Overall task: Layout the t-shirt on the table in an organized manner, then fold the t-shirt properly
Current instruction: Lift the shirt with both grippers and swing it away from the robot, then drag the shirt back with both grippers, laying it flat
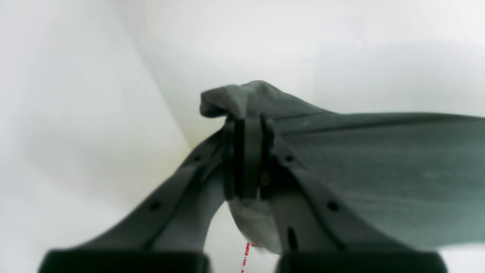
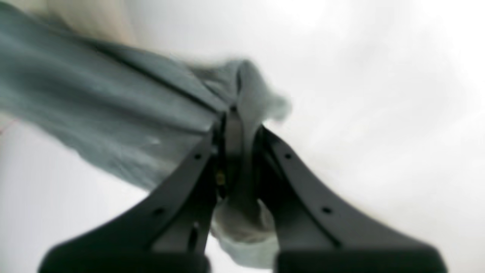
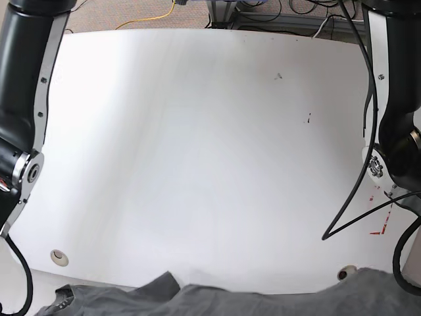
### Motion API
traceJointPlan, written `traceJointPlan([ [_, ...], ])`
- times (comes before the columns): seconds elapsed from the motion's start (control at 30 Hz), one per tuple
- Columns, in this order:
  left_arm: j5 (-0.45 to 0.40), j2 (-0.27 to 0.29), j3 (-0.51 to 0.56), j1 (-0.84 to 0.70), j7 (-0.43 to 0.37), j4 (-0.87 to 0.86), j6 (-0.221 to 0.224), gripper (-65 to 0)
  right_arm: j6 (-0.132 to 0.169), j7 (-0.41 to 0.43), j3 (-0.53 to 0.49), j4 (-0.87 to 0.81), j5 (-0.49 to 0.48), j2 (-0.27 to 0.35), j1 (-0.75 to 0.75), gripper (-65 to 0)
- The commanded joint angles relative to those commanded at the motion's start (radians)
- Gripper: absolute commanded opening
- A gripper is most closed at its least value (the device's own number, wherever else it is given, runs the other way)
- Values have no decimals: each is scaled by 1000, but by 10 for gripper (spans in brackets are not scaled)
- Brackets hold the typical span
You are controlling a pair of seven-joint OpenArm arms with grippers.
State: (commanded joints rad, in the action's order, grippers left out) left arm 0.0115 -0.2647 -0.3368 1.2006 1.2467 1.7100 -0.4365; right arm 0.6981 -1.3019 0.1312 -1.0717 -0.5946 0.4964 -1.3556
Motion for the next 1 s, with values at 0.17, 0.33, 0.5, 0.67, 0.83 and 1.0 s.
traceJointPlan([
  [0.17,40,0,-5,-129,43,77,0,-650,0,-37,38,-20,-18,32,124,-642],
  [0.33,112,0,-43,-322,44,158,0,-650,0,-60,130,-121,-115,58,361,-642],
  [0.5,178,0,-100,-502,38,167,0,-650,0,-60,206,-181,-167,60,591,-642],
  [0.67,252,0,-175,-736,29,172,0,-650,0,-54,308,-282,-242,46,899,-642],
  [0.83,311,-5,-206,-928,-34,169,0,-650,0,-26,345,-324,-262,-3,1094,-642],
  [1.0,318,-5,-209,-1086,-78,167,0,-650,0,43,348,-368,-264,-26,1258,-642],
])
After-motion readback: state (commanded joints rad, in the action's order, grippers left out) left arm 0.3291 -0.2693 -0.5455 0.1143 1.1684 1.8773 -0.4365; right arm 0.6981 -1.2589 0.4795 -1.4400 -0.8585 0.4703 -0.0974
